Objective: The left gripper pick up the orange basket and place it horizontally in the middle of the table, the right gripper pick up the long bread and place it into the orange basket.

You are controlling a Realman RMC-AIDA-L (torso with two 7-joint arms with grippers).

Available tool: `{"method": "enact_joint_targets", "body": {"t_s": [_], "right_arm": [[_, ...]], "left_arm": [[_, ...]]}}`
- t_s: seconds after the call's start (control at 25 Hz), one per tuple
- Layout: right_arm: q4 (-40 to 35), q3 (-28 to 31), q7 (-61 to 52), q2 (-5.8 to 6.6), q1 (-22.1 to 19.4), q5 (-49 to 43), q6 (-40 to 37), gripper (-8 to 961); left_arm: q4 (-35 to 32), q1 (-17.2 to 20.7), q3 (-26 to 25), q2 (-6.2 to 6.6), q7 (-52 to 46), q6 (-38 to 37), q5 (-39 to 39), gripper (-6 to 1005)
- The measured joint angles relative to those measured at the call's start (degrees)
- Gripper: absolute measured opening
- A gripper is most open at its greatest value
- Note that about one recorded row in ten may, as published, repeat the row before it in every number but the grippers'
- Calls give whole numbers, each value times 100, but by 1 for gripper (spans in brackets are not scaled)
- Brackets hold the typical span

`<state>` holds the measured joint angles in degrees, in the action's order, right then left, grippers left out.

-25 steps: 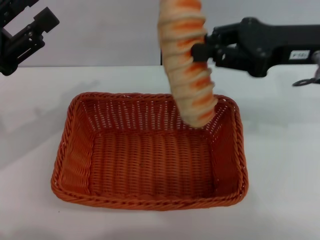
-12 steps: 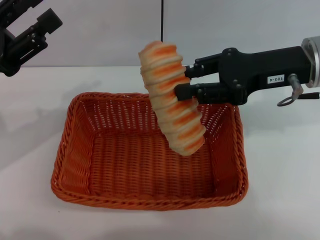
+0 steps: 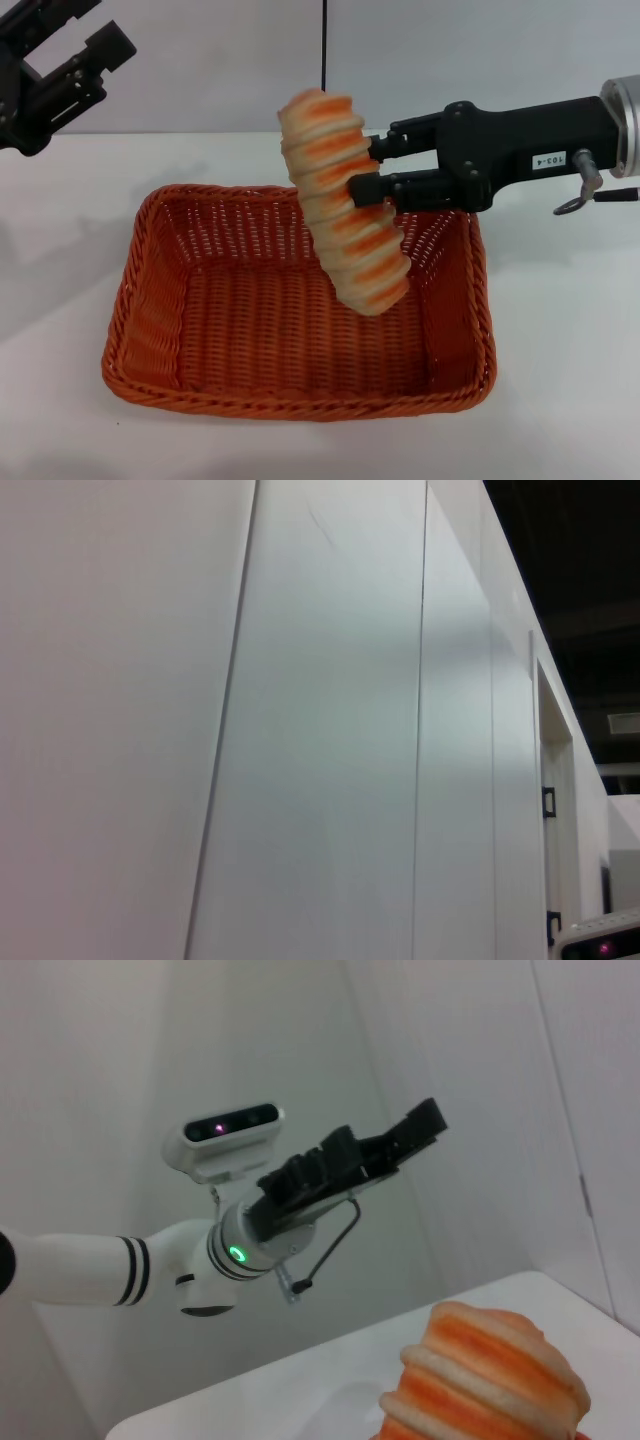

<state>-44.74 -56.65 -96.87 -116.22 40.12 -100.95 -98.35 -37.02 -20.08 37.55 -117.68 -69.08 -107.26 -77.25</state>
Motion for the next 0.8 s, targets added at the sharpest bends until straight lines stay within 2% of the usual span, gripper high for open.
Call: {"method": "enact_joint_targets", "body": {"t_s": [0.2,0.48,0.68,0.8], "right_arm": [[-28,-12,-30,-15,-23,-18,62,552],[-35,-13,-46,-18,-33,-65,69,752],[-120,43,3,-47,-141,-58,42,752],[-373,202,158,-114,-397,0,39,752]], "left_arm": [[3,-2,7,0,0,3,0,709],[3,4,7,-5,0,4,0,709],[3,13,1,-9,0,4,0,709],[30,25,-43,-13,25,5,24,709]]}}
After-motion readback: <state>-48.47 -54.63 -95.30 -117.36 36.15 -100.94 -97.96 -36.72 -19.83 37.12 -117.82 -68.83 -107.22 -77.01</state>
